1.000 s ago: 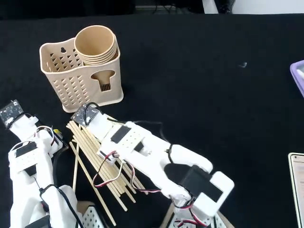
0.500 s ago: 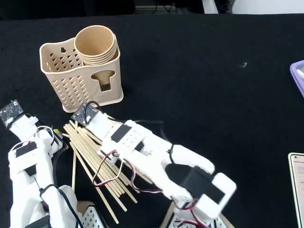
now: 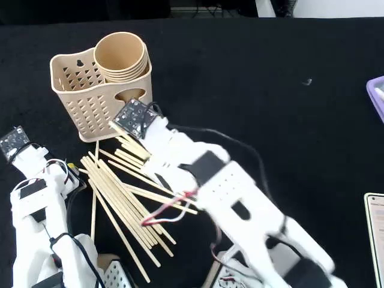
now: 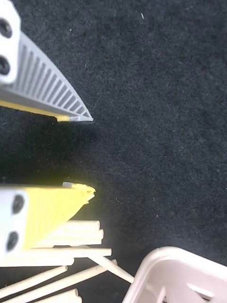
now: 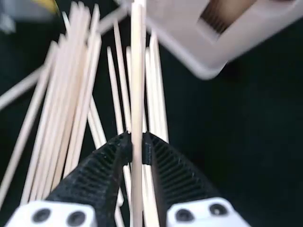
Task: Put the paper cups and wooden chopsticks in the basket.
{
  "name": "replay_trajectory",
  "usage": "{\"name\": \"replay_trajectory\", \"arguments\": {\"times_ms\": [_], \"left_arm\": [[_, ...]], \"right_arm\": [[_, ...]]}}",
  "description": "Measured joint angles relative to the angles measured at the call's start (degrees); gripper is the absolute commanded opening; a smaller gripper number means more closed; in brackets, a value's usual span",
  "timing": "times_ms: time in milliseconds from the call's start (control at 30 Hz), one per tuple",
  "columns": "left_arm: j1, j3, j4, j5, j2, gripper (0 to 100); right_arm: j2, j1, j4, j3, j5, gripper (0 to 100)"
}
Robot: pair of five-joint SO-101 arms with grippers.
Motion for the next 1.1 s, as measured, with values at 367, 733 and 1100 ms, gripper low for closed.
{"name": "replay_trajectory", "arguments": {"times_ms": [367,733,1100], "left_arm": [[0.00,0.00,0.00,0.00,0.00,22],[0.00,0.00,0.00,0.00,0.00,22],[0.00,0.00,0.00,0.00,0.00,22]], "right_arm": [[-15.47,-1.93,-25.41,-4.66,-3.08,1.1],[5.10,-1.93,-54.15,-17.76,-11.96,1.1],[40.09,-2.02,-54.51,-53.19,-11.96,1.1]]}}
